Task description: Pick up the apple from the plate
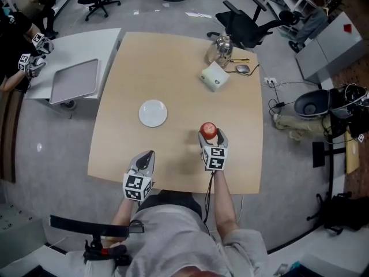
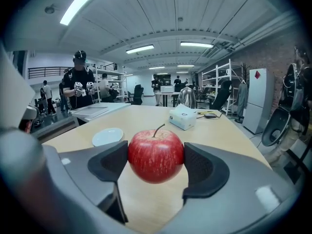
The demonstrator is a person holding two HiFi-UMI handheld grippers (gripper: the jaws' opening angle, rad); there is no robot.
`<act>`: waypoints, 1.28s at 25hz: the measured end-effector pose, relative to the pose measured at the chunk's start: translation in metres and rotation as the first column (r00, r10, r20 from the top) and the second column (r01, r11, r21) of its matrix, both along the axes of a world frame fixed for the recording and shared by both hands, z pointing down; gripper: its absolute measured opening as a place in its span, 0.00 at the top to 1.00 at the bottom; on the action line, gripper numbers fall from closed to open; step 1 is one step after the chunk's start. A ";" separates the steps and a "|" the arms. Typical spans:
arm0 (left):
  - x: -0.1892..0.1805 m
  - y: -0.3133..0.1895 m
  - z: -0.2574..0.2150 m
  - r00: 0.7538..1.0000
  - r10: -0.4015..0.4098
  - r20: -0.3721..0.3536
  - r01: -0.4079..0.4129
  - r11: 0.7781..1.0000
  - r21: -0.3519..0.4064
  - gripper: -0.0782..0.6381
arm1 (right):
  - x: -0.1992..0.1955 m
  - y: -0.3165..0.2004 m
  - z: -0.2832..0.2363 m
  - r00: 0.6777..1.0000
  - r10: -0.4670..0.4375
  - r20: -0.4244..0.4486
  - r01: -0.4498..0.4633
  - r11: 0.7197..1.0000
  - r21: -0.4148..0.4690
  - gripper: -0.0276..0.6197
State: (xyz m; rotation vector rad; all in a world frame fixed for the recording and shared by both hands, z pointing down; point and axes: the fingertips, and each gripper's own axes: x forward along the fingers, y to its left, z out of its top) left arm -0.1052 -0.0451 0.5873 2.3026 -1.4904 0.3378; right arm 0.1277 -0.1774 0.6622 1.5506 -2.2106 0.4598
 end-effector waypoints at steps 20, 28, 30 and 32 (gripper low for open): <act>0.060 -0.046 0.021 0.997 0.072 -0.015 -0.073 0.997 -0.017 0.87 | 0.076 -0.031 0.011 0.995 0.101 -0.001 -0.101 0.995 0.004 0.39; 0.082 -0.065 0.027 0.995 0.098 -0.018 -0.098 0.995 -0.035 0.87 | 0.100 -0.047 0.018 0.991 0.130 0.002 -0.130 0.991 -0.006 0.39; 0.086 -0.071 0.030 0.995 0.102 -0.019 -0.103 0.994 -0.039 0.87 | 0.105 -0.053 0.020 0.991 0.136 0.001 -0.136 0.991 -0.010 0.39; 0.089 -0.078 0.037 0.994 0.106 -0.020 -0.106 0.993 -0.043 0.87 | 0.109 -0.061 0.027 0.990 0.141 0.001 -0.141 0.990 -0.012 0.39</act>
